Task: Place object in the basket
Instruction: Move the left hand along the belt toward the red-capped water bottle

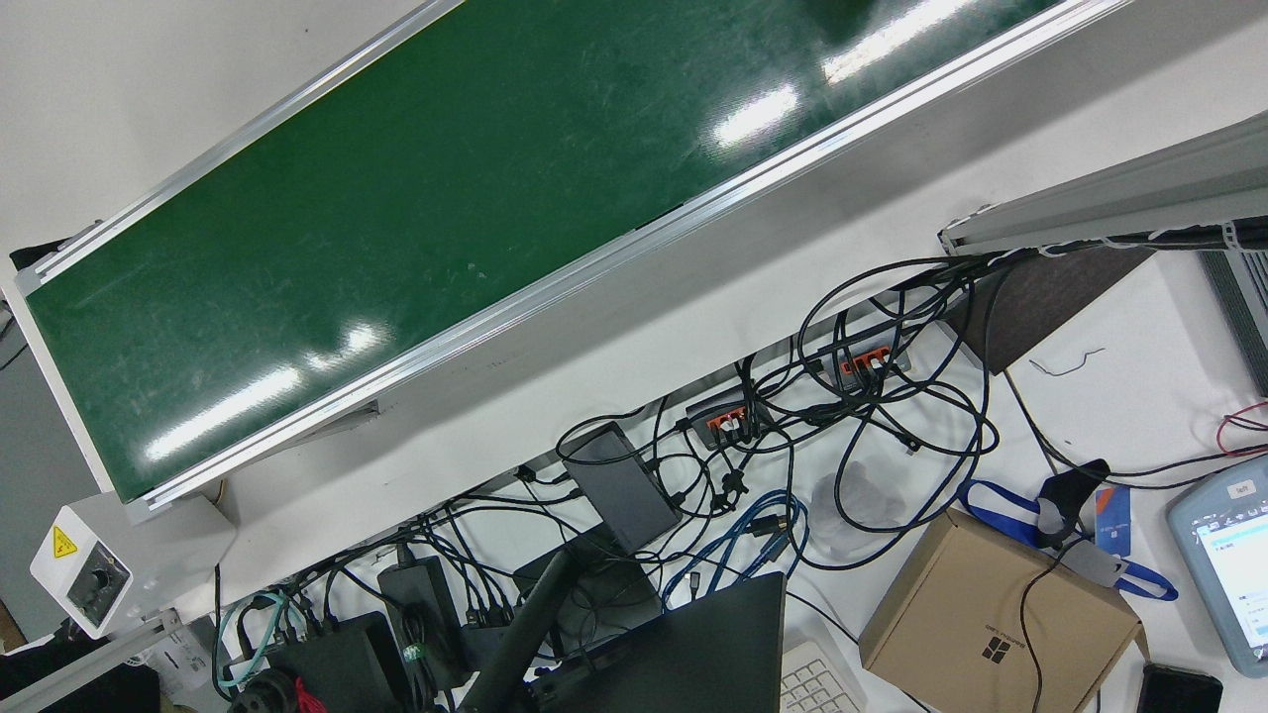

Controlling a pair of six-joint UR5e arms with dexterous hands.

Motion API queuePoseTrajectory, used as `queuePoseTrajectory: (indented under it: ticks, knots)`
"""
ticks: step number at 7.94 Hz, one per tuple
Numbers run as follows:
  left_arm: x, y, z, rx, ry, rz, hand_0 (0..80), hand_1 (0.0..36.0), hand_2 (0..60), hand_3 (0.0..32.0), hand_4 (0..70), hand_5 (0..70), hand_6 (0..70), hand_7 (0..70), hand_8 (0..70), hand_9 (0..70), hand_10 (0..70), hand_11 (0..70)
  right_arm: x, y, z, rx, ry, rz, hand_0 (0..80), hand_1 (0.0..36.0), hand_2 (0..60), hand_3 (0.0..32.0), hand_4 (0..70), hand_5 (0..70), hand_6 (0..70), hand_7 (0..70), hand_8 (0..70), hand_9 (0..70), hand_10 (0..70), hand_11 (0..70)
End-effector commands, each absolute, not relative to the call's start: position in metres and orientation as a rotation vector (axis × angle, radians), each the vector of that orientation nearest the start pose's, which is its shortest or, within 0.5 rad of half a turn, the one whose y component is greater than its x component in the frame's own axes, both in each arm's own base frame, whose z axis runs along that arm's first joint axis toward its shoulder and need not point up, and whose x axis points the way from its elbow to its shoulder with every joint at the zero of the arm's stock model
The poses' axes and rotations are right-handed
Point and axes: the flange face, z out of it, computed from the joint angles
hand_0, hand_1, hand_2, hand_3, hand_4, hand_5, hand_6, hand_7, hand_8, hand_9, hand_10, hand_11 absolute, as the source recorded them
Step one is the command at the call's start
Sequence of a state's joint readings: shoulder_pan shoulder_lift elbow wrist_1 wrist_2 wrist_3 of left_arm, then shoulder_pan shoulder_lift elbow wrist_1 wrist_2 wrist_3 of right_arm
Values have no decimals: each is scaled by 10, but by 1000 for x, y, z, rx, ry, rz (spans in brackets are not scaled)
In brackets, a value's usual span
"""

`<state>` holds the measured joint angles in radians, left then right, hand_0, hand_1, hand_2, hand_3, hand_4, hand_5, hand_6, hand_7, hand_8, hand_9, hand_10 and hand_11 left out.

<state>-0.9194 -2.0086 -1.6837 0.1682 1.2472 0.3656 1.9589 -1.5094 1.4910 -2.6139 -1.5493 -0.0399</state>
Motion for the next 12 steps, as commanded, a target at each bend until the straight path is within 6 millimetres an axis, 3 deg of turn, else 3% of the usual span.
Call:
queuePoseTrajectory:
  ticks: [1, 6, 8, 9, 12]
  knots:
    - [280, -601, 393, -75, 2363, -1563, 562, 67, 0, 132, 0, 238, 40, 23, 110, 100, 53, 93, 335, -461, 632, -558, 2492, -1472, 0, 0, 0, 0, 0, 0, 0, 0, 0, 0, 0, 0]
    - [285, -597, 394, -62, 2346, -1547, 558, 69, 0, 106, 3, 256, 44, 26, 115, 117, 46, 82, 335, -461, 632, -558, 2492, -1472, 0, 0, 0, 0, 0, 0, 0, 0, 0, 0, 0, 0]
    - [291, -601, 376, -70, 2358, -1533, 563, 72, 0, 104, 0, 257, 40, 21, 100, 104, 38, 71, 335, -461, 632, -558, 2492, -1472, 0, 0, 0, 0, 0, 0, 0, 0, 0, 0, 0, 0]
    - [303, -600, 368, -91, 2360, -1521, 562, 73, 0, 104, 0, 252, 41, 23, 103, 111, 39, 72, 335, -461, 632, -558, 2492, -1472, 0, 0, 0, 0, 0, 0, 0, 0, 0, 0, 0, 0]
    - [310, -602, 360, -78, 2358, -1511, 567, 81, 0, 94, 5, 256, 48, 23, 102, 112, 33, 64, 335, -461, 632, -558, 2492, -1472, 0, 0, 0, 0, 0, 0, 0, 0, 0, 0, 0, 0]
